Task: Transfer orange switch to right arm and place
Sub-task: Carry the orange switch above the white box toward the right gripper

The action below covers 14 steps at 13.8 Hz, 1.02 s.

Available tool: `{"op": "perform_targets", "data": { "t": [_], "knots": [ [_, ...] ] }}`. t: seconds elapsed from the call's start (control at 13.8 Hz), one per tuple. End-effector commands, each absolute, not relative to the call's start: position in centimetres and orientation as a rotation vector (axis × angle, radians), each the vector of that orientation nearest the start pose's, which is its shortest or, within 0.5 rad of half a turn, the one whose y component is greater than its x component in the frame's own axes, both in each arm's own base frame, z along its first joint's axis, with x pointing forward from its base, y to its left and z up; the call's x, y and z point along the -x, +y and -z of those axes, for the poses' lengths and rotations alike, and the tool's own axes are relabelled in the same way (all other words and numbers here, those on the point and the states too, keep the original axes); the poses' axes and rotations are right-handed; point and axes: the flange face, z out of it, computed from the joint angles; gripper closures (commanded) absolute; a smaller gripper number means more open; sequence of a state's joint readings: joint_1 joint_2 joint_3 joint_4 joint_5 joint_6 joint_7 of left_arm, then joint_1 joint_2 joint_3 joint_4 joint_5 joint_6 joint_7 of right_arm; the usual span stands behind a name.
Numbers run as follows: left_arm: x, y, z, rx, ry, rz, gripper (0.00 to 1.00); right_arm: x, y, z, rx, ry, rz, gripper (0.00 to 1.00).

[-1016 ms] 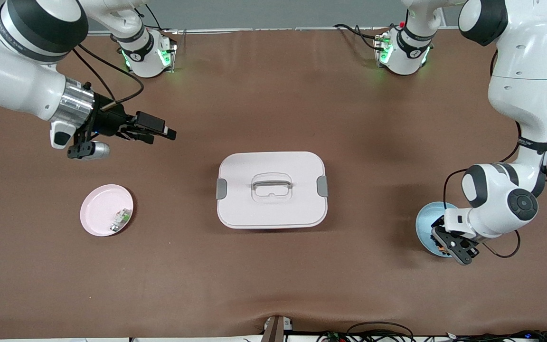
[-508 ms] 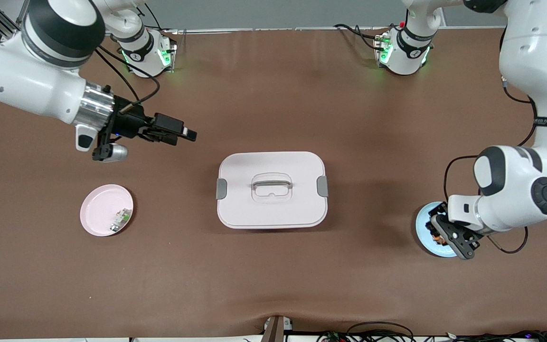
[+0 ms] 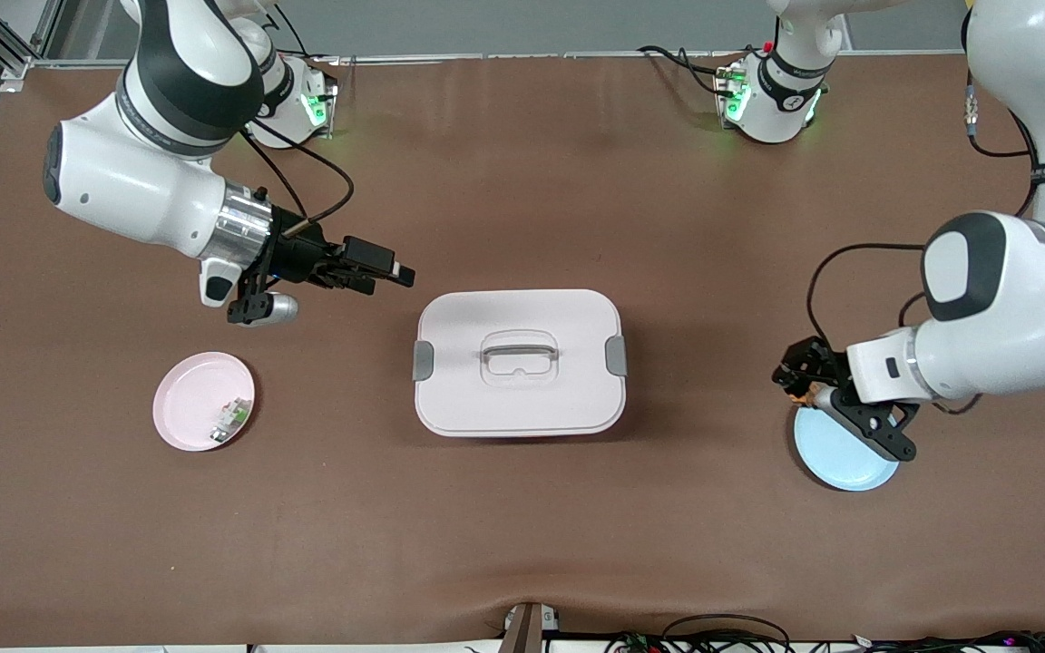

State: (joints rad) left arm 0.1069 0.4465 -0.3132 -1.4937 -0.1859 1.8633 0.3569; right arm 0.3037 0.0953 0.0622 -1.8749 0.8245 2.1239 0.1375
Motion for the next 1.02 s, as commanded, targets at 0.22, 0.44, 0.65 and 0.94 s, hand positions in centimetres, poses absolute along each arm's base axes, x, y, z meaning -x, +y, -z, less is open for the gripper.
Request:
{"op": "perform_targets", "data": {
  "t": [0.22,0.44,0.65,0.94],
  "knots": [
    [-62.8,-19.1,-47.6,3.508,0.015,-0.251,0.87,-55.6,24.7,-49.0,2.364,0.177,-0.053,0.0],
    [-61.6,-23.9,-49.7,3.479,-0.451,-0.347,0.87,-55.5,24.8,-48.9,2.365,0.176,-0.059,0.0],
    [-59.6,-29.5,-50.1,3.378,-0.791,-0.471,0.87,-55.1,25.5,-49.4,2.364,0.146,-0.051,0.0],
    [-57.4,-35.6,-50.3,3.217,-1.148,-0.567,0.87,-53.9,28.1,-50.3,2.262,0.062,-0.022,0.0]
  ]
}}
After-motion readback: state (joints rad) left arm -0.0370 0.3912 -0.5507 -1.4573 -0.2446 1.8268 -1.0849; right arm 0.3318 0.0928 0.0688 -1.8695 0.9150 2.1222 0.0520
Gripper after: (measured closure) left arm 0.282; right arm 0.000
